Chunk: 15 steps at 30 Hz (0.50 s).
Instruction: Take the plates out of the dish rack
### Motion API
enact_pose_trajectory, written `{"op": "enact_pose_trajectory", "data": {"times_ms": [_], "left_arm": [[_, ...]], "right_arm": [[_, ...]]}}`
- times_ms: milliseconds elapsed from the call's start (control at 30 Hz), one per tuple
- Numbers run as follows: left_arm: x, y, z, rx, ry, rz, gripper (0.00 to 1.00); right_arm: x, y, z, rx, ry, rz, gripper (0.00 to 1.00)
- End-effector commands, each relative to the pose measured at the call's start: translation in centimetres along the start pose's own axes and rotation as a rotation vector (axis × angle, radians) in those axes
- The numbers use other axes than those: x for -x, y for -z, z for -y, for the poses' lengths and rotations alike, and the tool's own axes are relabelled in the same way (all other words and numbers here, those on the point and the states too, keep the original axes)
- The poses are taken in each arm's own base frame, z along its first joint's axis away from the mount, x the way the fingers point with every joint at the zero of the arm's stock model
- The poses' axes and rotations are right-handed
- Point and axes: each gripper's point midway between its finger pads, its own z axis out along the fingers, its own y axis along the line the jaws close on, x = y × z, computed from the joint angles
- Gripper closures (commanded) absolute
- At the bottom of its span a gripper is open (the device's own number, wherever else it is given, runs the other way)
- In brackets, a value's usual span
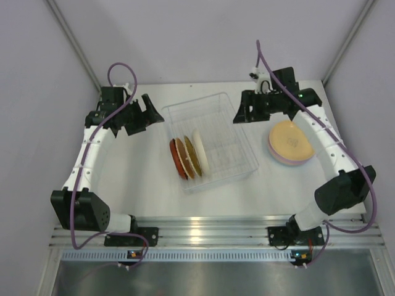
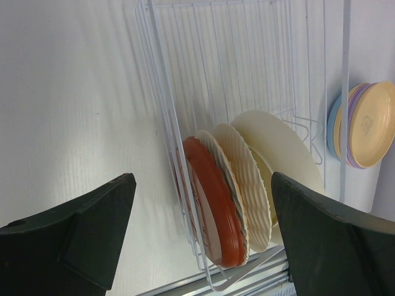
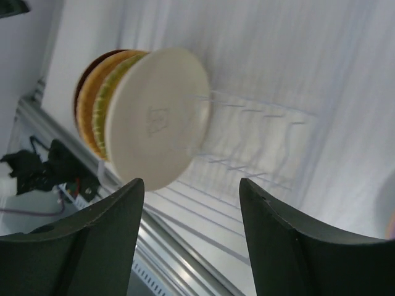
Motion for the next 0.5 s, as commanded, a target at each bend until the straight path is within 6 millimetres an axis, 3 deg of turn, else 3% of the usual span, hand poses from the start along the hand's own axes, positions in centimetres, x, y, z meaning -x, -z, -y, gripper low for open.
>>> {"op": "enact_pose_trajectory", "data": {"times_ms": [0, 133, 267, 467], "left_arm": [[0.4, 0.7, 0.9, -0.031, -0.023, 0.024, 0.04], [0.5, 0.9, 0.9, -0.028, -0.026, 0.028, 0.04], [0.5, 0.9, 0.9, -0.025, -0.029, 0.032, 0.04], [0.5, 1.0, 0.9, -0.025, -0.030, 0.033, 0.04]], "right_arm": [[-0.2, -0.5, -8.8, 0.333, 0.125, -0.008, 0.37], [-2.3, -3.5, -11.3, 0.419, 0.149, -0.101, 0.36], [-3.2, -4.8, -13.2, 0.491, 0.166, -0.139, 0.36], [-4.4, -6.9, -14.0, 0.522, 0.167, -0.206, 0.37]]}}
